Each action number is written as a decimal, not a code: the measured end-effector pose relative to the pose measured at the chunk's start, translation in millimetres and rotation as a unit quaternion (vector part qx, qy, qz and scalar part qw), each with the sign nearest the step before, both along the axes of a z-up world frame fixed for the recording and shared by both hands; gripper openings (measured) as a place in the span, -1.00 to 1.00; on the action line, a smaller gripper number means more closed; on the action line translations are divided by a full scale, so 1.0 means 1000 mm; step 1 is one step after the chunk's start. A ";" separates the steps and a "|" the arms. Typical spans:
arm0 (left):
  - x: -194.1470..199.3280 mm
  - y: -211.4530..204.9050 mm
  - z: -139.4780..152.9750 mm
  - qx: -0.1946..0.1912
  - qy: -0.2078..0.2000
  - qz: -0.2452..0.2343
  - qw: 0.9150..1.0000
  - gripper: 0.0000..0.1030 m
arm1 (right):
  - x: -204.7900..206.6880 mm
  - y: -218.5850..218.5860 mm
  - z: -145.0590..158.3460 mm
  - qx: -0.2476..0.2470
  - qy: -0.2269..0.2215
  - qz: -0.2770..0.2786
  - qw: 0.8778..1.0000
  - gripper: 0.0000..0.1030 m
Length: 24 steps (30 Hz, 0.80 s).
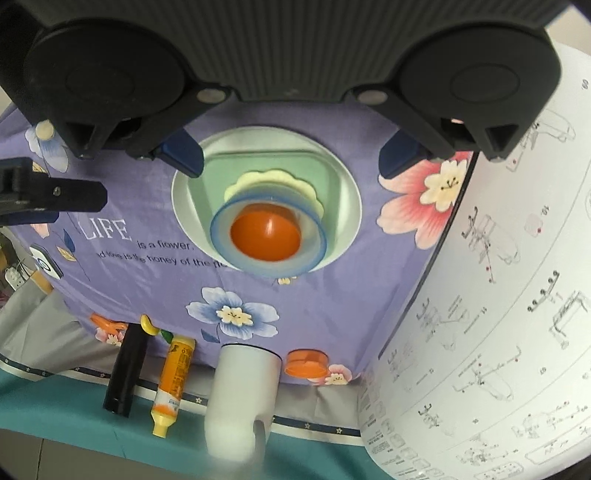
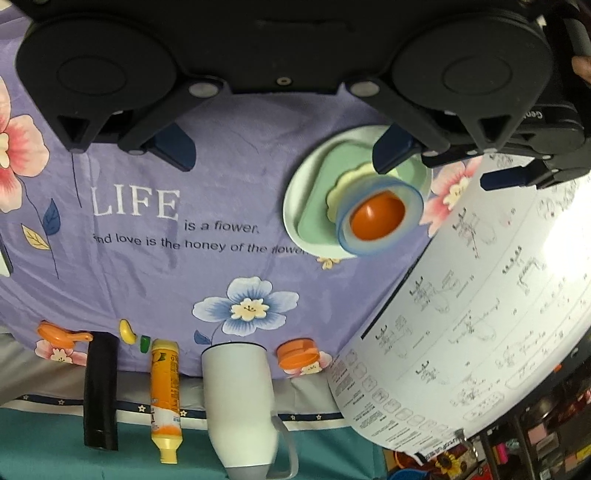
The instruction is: Organize plates and bowls
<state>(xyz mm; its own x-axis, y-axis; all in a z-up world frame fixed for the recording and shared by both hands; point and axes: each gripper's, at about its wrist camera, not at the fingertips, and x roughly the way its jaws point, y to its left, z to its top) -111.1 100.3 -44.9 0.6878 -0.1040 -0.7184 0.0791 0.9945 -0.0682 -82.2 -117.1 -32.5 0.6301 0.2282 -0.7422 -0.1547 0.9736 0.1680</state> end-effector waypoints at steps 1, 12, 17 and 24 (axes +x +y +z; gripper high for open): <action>-0.001 0.000 -0.001 0.001 0.000 0.001 1.000 1.00 | -0.001 0.001 -0.002 -0.003 0.002 0.001 1.000 1.00; -0.001 0.005 -0.008 0.008 0.010 0.013 1.000 1.00 | -0.003 0.013 -0.013 -0.037 0.019 0.020 0.999 1.00; 0.001 0.007 -0.013 0.006 0.018 0.015 1.000 1.00 | 0.001 0.012 -0.016 -0.038 0.029 0.020 0.999 1.00; 0.002 0.007 -0.016 0.010 0.027 0.013 0.999 1.00 | 0.004 0.013 -0.019 -0.042 0.036 0.024 0.998 1.00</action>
